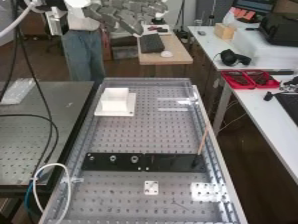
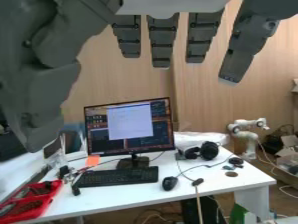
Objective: Grab the larger nut and place it in the white container
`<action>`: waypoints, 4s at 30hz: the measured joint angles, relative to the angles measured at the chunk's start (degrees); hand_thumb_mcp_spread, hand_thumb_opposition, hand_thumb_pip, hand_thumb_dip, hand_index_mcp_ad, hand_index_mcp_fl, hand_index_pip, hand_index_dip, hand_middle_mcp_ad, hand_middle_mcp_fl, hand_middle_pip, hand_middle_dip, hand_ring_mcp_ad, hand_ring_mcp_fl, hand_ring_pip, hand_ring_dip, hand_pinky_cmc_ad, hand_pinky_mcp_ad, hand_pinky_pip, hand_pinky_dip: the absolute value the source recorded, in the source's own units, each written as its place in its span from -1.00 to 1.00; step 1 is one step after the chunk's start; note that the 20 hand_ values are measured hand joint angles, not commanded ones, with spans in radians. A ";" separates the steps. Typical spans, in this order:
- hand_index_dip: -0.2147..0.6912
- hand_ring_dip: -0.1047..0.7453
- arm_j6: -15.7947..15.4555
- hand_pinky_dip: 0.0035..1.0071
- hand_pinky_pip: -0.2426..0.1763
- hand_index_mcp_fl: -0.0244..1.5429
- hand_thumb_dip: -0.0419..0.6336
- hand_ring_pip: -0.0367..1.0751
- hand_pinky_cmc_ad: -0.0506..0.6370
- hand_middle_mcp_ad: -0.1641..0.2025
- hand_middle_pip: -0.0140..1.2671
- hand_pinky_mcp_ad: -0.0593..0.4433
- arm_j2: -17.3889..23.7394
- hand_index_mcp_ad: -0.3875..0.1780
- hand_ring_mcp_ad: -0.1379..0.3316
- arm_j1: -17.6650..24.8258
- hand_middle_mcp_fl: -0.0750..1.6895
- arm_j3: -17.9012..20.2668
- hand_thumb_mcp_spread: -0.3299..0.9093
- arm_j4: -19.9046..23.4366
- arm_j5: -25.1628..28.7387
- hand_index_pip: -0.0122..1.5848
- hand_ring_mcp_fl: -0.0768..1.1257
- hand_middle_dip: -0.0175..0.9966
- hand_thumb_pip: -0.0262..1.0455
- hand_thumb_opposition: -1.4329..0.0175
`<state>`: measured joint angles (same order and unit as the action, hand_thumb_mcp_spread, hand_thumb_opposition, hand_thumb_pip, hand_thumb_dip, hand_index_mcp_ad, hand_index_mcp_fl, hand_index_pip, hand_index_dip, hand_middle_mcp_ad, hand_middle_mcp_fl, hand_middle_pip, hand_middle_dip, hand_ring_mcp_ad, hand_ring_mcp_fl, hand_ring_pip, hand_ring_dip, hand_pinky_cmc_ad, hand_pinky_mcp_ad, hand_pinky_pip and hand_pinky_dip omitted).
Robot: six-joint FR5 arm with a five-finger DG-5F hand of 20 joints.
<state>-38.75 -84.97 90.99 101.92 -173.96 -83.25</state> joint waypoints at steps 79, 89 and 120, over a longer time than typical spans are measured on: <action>-0.43 -0.47 6.47 0.23 -0.35 -0.96 -0.32 -0.61 0.15 0.27 -0.78 0.49 -25.60 -0.17 0.28 -5.32 -0.91 28.76 0.07 49.97 17.37 0.97 -0.87 -0.54 0.55 -0.21; -0.32 -0.58 7.13 0.38 -0.35 -0.96 -0.27 -0.55 0.15 0.27 -0.78 0.49 -25.89 -0.17 0.28 -4.86 -0.91 28.64 0.07 49.02 17.89 0.97 -0.88 -0.60 0.55 -0.21; -0.08 -0.64 9.45 0.55 -0.35 -0.96 -0.26 -0.51 0.15 0.27 -0.78 0.49 -24.42 -0.12 0.28 -0.82 -0.91 29.95 -0.03 48.43 25.26 0.98 -0.87 -0.63 0.65 -0.18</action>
<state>-29.30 -109.39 90.17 131.87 -125.53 -57.99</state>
